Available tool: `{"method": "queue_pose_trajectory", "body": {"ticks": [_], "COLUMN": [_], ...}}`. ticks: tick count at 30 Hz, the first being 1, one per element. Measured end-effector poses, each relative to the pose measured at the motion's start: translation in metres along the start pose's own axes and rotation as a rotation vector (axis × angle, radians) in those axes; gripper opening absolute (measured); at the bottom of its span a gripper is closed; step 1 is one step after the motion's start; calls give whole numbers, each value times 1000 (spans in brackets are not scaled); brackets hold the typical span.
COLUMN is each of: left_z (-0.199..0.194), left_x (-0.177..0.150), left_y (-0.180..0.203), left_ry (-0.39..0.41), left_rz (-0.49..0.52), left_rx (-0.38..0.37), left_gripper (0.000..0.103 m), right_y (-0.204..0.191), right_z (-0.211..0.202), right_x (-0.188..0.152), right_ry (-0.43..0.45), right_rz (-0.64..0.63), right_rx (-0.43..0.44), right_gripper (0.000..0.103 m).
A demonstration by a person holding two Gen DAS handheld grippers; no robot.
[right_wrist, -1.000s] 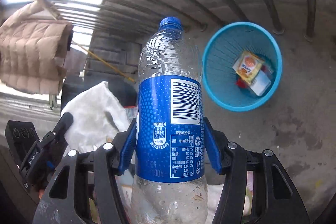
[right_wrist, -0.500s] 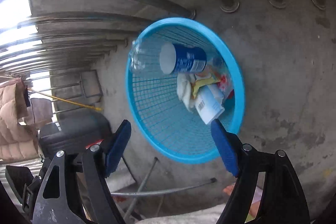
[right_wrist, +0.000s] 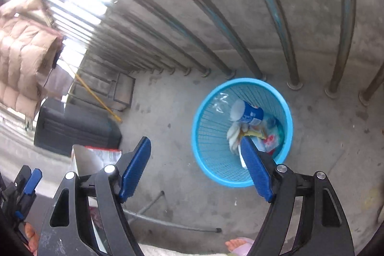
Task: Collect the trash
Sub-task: 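Open both tools over the wastebasket, dropping glove and bottle in, then move both tools back toward the table, then grasp the gold LOTTE packet with the left tool while the right tool grasps the purple snack bag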
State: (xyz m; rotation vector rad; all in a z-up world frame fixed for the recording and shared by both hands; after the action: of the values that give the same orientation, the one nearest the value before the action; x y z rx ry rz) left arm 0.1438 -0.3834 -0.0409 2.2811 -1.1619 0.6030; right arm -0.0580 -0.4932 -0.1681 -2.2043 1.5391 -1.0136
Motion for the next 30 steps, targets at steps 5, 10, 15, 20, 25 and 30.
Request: {"method": "queue_pose_trajectory", "body": {"ticks": [5,10,15,20,25,30], "left_z": [-89,-175,-244,-276,-256,-217], "left_x": [-38,-98,-163,-195,-193,-187], "left_y": [-43,-120,-202,-255,-289,-318], "left_ry": [127,232,308,346,300,209], "left_rz": [-22,-164,-359,-444,-452,-445], "left_rx": [99,240,361,395,323,305], "left_gripper": [48,48,48,51,67,80], "right_y": [-76,-143,-208,-275,-330,-358], "right_z": [-21,-32,-24,6,27,56], "right_x": [-20,-55,-97,-137,-180,-209], "right_ry": [5,-35,-133,-269,-411,-531], "right_rz": [-246,-438,-576,-679,-723,-713], "right_rx": [65,161,275,355,426,417], "right_gripper": [74,73,69,59,55,53]}}
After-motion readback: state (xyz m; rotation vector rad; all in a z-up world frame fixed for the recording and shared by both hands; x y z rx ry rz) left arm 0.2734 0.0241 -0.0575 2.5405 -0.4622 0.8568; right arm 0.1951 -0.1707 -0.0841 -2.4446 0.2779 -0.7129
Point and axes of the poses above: each gripper's, at about its wrist camera, not at the fingertips, and z roughly the way its jaws point, y to its right, x to its top, the point moved 6 cm from there along z, roughly the way its jaws point, and after that the axes turned 4 degrees about -y, right-handed, at the moved point
